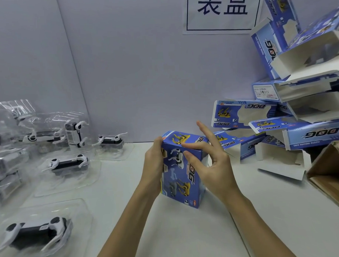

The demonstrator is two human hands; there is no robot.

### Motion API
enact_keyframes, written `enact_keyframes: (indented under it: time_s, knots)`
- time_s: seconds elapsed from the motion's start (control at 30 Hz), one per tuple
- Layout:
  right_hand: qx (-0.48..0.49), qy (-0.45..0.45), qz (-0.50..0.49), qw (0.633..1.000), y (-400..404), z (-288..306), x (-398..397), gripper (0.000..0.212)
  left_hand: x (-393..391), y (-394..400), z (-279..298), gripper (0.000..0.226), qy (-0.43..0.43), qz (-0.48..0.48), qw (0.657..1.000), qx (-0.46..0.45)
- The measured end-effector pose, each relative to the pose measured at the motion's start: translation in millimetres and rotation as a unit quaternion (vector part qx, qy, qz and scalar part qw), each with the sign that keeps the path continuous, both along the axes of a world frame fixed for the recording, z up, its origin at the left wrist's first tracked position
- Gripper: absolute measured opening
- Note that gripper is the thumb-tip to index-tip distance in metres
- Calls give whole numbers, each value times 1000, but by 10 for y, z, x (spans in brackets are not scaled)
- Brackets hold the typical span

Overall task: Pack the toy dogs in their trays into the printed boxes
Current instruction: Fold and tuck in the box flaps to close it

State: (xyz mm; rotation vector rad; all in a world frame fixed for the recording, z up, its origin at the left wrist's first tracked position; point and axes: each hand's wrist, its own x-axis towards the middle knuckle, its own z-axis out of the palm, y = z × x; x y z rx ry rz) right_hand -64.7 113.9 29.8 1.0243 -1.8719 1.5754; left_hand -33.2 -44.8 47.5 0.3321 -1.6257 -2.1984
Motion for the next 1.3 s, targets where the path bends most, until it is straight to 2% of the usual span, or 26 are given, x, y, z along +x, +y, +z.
enact_keyframes:
  time_s: [0.13, 0.23, 0.3, 0.4, 0.5, 0.53, 0.6, 0.67, 0.7, 0.77, 0.9, 1.17, 1.3]
  knots:
    - [11, 10, 2, 1000, 4, -50, -49, 26, -26, 29, 32, 39, 17, 29, 999, -36]
    - [-1, -28, 11, 1000, 48, -76, -105, 47, -3, 4, -25, 35, 39, -33, 998, -30]
    - [-31, -75, 6, 997, 79, -124, -152, 56, 8, -47, -85, 40, 41, -66, 994, -82]
    - [-76, -111, -70, 988, 101, -179, -161, 59, 11, -46, -139, 57, 60, -68, 990, -108]
    - [-69, -116, -199, 971, 109, -198, -138, 50, 1, 43, -162, 56, 119, -14, 984, -135]
    - [-76, -145, -189, 968, 103, -195, -122, 46, 1, 85, -164, 54, 137, -2, 979, -153]
    - [-111, -256, -75, 957, 47, -150, -44, 49, 4, 152, -216, 58, 164, 34, 956, -241]
    - [-161, -363, 71, 915, -20, -89, 44, 58, 10, 201, -290, 66, 182, 109, 893, -396]
    - [-179, -394, 112, 895, -41, -66, 71, 60, 6, 220, -328, 70, 188, 146, 859, -454]
    - [-194, -418, 129, 878, -49, -40, 77, 58, -8, 249, -395, 77, 193, 176, 828, -496]
    - [-154, -396, 81, 902, -13, -104, 6, 46, -36, 282, -486, 86, 194, 143, 830, -502]
    - [-173, -392, 66, 901, -34, -292, -85, 66, -86, 201, -565, 91, 203, 74, 808, -549]
    - [-179, -414, 80, 889, -19, -362, -169, 48, -56, 120, -595, 93, 212, 51, 780, -587]
